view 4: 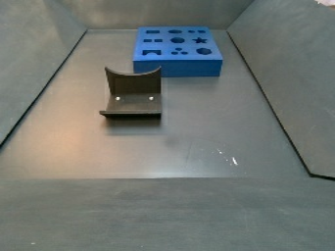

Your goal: Insert the oval object.

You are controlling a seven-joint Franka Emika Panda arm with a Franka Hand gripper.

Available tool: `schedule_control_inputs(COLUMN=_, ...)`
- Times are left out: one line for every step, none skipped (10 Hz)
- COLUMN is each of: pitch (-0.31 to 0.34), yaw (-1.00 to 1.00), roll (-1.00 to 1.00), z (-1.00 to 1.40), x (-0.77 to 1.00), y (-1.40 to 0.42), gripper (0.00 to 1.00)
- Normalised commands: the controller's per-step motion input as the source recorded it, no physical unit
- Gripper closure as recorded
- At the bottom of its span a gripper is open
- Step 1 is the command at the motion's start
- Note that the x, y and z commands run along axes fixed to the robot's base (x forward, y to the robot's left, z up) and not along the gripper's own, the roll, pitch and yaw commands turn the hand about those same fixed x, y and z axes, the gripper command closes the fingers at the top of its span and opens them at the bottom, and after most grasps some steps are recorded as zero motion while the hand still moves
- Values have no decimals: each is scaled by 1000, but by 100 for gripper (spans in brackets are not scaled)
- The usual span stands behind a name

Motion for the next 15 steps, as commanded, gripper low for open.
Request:
schedule_control_inputs(pitch=-56, yaw=0, roll=-49, z=-371, x=0, y=-29, gripper=100)
schedule_control_inputs(pitch=-4, yaw=0, roll=37, z=-1000, x=-3, y=-366, gripper=100)
schedule_control_inputs(pitch=-1, yaw=0, roll=37, z=-1000, x=-6, y=-371, gripper=100)
schedule_control_inputs(pitch=-16, yaw=-14, roll=46, z=-1000, x=26, y=-540, gripper=100)
schedule_control_inputs(pitch=-17, yaw=-20, roll=49, z=-1000, x=49, y=-557, gripper=100)
schedule_control_inputs(pitch=-16, yaw=-20, roll=49, z=-1000, x=46, y=-554, gripper=100)
schedule_control_inputs(pitch=-21, yaw=-9, roll=86, z=-1000, x=43, y=-483, gripper=100)
schedule_control_inputs(pitch=-14, yaw=-71, roll=103, z=-1000, x=86, y=-409, gripper=100)
schedule_control_inputs(pitch=0, yaw=-231, roll=117, z=-1000, x=157, y=-300, gripper=100)
schedule_control_inputs(pitch=26, yaw=-217, roll=154, z=-949, x=46, y=-134, gripper=100)
schedule_control_inputs(pitch=19, yaw=-177, roll=120, z=-1000, x=49, y=-83, gripper=100)
schedule_control_inputs(pitch=107, yaw=-146, roll=73, z=-749, x=214, y=0, gripper=100)
schedule_control_inputs(pitch=133, yaw=-129, roll=69, z=-577, x=217, y=0, gripper=100)
schedule_control_inputs(pitch=134, yaw=-100, roll=69, z=-471, x=189, y=26, gripper=100)
schedule_control_inputs(pitch=67, yaw=-14, roll=80, z=-474, x=0, y=26, gripper=100)
